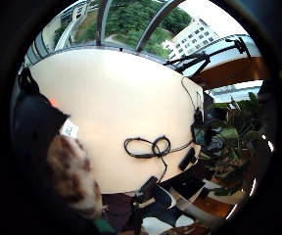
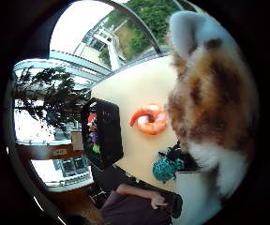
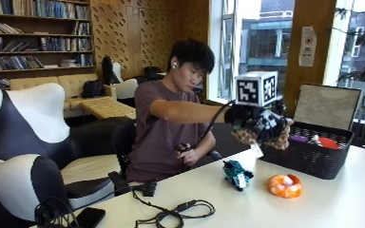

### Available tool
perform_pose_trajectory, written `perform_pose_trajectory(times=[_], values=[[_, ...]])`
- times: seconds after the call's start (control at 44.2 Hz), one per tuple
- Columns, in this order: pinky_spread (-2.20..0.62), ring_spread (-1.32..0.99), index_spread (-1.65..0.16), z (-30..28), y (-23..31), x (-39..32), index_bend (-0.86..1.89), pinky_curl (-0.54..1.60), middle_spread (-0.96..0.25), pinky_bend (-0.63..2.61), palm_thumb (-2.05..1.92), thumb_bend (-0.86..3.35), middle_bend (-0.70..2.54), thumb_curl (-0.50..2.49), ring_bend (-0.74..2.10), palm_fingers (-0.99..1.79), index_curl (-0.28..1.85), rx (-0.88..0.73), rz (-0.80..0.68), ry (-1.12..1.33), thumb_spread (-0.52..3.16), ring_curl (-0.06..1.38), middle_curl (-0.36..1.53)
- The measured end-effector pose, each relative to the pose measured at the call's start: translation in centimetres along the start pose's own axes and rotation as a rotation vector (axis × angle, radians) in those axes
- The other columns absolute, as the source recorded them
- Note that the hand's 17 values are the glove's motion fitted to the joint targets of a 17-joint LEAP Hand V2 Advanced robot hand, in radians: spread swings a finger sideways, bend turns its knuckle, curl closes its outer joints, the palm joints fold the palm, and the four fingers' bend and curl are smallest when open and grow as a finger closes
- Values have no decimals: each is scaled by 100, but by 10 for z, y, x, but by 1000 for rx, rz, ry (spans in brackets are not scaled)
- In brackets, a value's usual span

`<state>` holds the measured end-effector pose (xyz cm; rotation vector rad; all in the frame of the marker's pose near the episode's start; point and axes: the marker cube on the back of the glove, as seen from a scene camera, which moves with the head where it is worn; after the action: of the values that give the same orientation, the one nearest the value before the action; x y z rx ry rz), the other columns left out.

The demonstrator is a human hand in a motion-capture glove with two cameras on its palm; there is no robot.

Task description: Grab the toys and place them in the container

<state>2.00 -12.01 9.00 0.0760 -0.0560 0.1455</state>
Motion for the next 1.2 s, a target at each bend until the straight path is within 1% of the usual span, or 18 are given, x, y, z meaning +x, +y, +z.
perform_pose_trajectory(times=[0.181, 0.34, 0.43, 0.544, 0.657, 0.725, 0.747, 0.838, 0.883, 0.906, 0.929, 0.951, 0.974, 0.996, 1.019, 1.064, 1.155, 1.2], values=[[-37, -34, -29, -81, 12, -92, 21, 47, -25, 102, 65, 11, 125, 69, 142, 107, -1, 83, -141, 27, 86, 58, 80], [-37, -35, -30, -104, 26, -180, 23, 48, -25, 100, 66, 8, 123, 73, 142, 107, -1, 121, -341, 51, 81, 59, 83], [-38, -35, -31, -97, 28, -230, 23, 48, -25, 100, 66, 7, 123, 76, 142, 107, -1, 136, -371, 104, 79, 59, 85], [-38, -35, -32, -80, 43, -302, 24, 49, -25, 100, 66, 5, 122, 78, 141, 107, -1, 114, -431, 35, 77, 60, 86], [-38, -35, -33, -54, 61, -351, 24, 49, -26, 100, 67, 4, 121, 80, 141, 107, -1, 53, -578, 57, 76, 60, 88], [-38, -35, -33, -36, 67, -385, 21, 49, -27, 102, 65, 2, 115, 81, 140, 103, -1, 37, -464, 112, 75, 60, 87], [-38, -35, -32, -31, 70, -394, 20, 49, -27, 101, 65, 1, 115, 81, 140, 101, -1, 23, -466, 126, 75, 60, 88], [-38, -35, -31, -13, 87, -414, 17, 50, -28, 101, 64, 0, 111, 82, 139, 97, -1, -165, -679, 159, 76, 60, 87], [-37, -34, -29, -5, 92, -420, 13, 50, -30, 100, 56, -4, 102, 81, 141, 81, 0, -283, -708, 174, 81, 61, 86], [-35, -34, -27, -2, 94, -424, 2, 49, -31, 98, 47, -8, 98, 76, 137, 55, -2, -319, -699, 173, 90, 60, 83], [-29, -30, -24, -1, 95, -428, 3, 55, -25, 108, 30, -17, 60, 69, 126, -13, 2, -334, -679, 168, 95, 59, 75], [-24, -23, -21, 0, 95, -429, 11, 62, -18, 118, 22, -17, 43, 66, 114, -45, 8, -333, -653, 161, 97, 61, 72], [-20, -19, -19, -1, 93, -428, 15, 60, -13, 121, 12, -19, 30, 63, 95, -68, 9, -321, -621, 157, 97, 56, 67], [-17, -17, -18, -3, 90, -424, 13, 58, -10, 122, 9, -16, 24, 61, 89, -61, 9, -304, -578, 157, 98, 54, 63], [-14, -13, -17, -5, 87, -418, 13, 54, -6, 120, 3, -15, 17, 59, 75, -67, 9, -288, -524, 161, 99, 48, 60], [-9, -9, -15, -11, 82, -404, 10, 51, -2, 118, -3, -12, 10, 56, 62, -61, 10, -264, -448, 168, 101, 41, 54], [-2, -3, -14, -26, 82, -370, 7, 47, 4, 112, -7, -8, 6, 50, 46, -51, 11, -258, -497, 148, 106, 31, 46], [1, 0, -14, -33, 74, -342, 7, 45, 6, 109, -8, -8, 5, 48, 42, -48, 11, -247, -396, 177, 107, 29, 43]])
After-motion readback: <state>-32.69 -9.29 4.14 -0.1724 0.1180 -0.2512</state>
